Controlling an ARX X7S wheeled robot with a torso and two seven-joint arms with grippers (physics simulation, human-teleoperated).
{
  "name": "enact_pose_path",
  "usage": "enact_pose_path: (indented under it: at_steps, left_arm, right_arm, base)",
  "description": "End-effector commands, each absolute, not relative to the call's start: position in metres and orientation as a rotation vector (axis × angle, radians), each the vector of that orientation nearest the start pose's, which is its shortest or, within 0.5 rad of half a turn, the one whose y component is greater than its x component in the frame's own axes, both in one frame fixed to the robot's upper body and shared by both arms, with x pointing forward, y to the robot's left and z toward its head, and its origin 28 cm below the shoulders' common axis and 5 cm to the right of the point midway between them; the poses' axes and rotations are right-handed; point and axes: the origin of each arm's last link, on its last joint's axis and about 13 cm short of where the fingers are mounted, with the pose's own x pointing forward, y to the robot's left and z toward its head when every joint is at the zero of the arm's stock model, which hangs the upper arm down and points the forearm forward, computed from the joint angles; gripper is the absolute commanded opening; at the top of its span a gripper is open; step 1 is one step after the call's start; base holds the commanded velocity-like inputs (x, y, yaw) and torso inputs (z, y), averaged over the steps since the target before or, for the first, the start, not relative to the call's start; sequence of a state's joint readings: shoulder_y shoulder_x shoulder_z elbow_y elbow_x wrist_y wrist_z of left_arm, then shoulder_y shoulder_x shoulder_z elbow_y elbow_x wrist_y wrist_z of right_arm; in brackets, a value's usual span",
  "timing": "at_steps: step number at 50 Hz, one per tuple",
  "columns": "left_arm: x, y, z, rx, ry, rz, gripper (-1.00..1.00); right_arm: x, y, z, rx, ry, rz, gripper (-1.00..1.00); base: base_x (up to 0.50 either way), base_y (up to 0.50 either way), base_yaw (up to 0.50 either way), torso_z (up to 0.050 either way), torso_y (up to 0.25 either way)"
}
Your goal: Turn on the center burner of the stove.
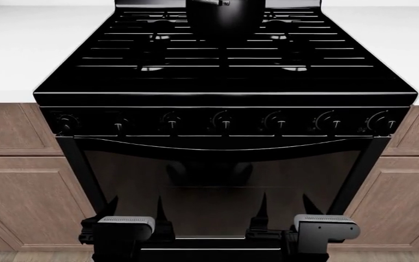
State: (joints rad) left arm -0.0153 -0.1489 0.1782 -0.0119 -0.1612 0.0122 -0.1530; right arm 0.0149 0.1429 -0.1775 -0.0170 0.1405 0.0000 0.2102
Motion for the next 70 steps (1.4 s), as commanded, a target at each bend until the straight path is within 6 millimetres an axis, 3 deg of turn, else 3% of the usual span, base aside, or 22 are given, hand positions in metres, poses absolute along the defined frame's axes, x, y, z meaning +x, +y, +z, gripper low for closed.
enact_pose_path:
  at_steps: [1,11,31,58,70]
  left_arm:
    - [0.211,0.205,0.012,-0.012,0.015,-0.021,1.0]
    - [0.211,0.205,0.011,-0.011,0.021,-0.022,1.0]
    - [0.211,0.205,0.011,-0.015,0.024,-0.024,1.0]
    - [0.211,0.206,0.01,-0.015,0.033,-0.023,1.0]
    - [0.21,0.206,0.01,-0.017,0.033,-0.023,1.0]
  right_arm:
    - [0.207,-0.088,0.041,0.0,-0.038,-0.054,1.0]
    - [0.213,-0.086,0.083,-0.032,-0.046,-0.059,1.0]
    - [0.252,-0.085,0.119,-0.036,0.033,-0.064,1.0]
    - [0.291,-0.085,0.133,-0.029,0.051,-0.047,1.0]
    - [0.309,-0.086,0.128,-0.055,0.085,-0.09,1.0]
  base:
    - [0.0,0.0,0.0,0.0,0.0]
    - [0.0,0.0,0.0,0.0,0.0]
    - [0.0,0.0,0.0,0.0,0.0]
    - [0.0,0.0,0.0,0.0,0.0]
    - [0.0,0.0,0.0,0.0,0.0]
